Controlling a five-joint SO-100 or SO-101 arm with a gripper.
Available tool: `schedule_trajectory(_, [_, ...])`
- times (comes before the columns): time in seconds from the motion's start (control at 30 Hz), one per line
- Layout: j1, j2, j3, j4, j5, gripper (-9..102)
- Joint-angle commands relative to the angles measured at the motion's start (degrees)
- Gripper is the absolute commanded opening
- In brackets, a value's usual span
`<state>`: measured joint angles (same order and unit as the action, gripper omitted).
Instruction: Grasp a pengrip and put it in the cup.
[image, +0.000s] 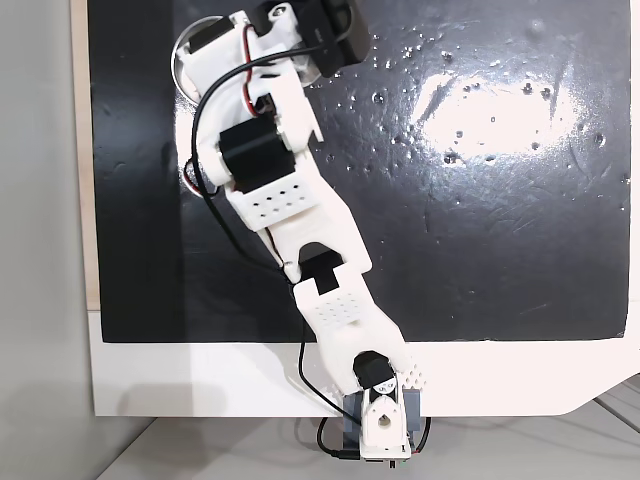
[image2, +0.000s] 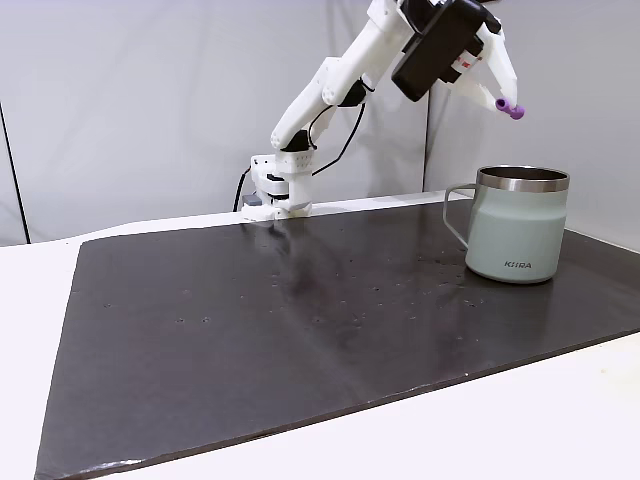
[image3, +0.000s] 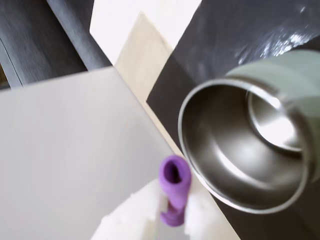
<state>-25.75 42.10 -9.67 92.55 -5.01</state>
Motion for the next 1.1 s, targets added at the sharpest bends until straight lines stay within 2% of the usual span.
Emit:
schedule_trajectory(0.0, [-2.11,-1.41,-4.83,-2.11,-1.05,0])
schedule_trajectory(0.27, [-3.25,-4.13,-5.62,-1.93,-1.58,2])
schedule_trajectory(0.4, [-3.25,-3.69,-5.62,-1.23,-4.13,18])
schedule_trajectory(0.5, [-3.16,-3.43,-5.62,-0.53,-4.22,26])
schedule_trajectory(1.07, [-3.25,-2.81,-5.62,-0.09,-4.31,28])
